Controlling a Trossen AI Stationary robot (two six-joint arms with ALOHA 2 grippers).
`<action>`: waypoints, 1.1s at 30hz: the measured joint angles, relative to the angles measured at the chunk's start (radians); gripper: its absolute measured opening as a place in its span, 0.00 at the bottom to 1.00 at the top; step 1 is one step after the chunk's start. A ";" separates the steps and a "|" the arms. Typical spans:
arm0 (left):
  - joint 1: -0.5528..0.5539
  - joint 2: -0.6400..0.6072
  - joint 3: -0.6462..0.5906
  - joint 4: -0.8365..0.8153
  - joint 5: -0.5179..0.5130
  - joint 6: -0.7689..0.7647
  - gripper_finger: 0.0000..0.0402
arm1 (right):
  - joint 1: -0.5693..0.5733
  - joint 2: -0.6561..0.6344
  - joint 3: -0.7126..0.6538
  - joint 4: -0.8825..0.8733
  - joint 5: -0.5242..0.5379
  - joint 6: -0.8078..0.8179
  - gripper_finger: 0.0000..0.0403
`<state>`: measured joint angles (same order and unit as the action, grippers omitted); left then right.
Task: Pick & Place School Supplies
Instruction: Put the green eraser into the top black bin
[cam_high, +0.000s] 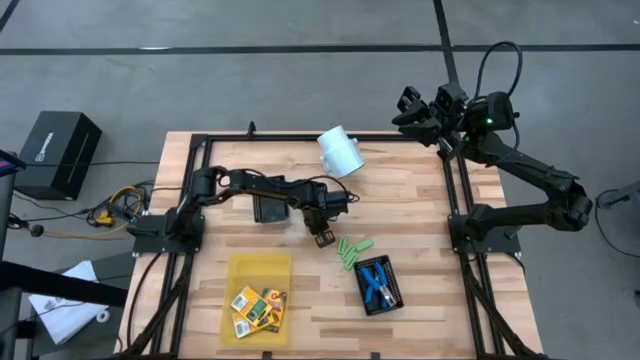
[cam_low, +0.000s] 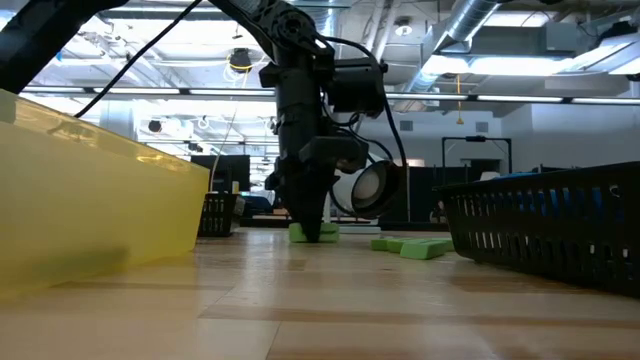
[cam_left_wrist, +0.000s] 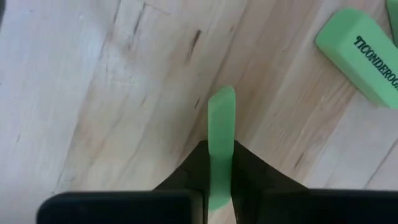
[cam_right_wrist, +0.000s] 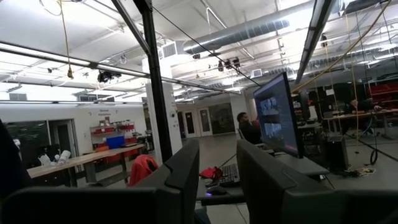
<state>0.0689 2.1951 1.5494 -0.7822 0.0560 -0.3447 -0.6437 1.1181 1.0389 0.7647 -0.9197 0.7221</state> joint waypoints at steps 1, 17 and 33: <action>0.000 -0.009 -0.002 0.003 -0.007 -0.002 0.06 | 0.000 0.000 0.000 0.000 0.000 -0.004 0.25; 0.069 -0.324 -0.068 -0.065 -0.160 -0.166 0.06 | 0.000 0.000 0.000 0.011 0.004 -0.026 0.25; 0.179 -0.627 -0.542 -0.085 -0.182 -0.221 0.06 | 0.000 0.000 0.000 0.014 0.025 -0.020 0.25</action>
<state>0.2483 1.5684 1.0071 -0.8671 -0.1260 -0.5660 -0.6437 1.1181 1.0389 0.7792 -0.8951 0.7025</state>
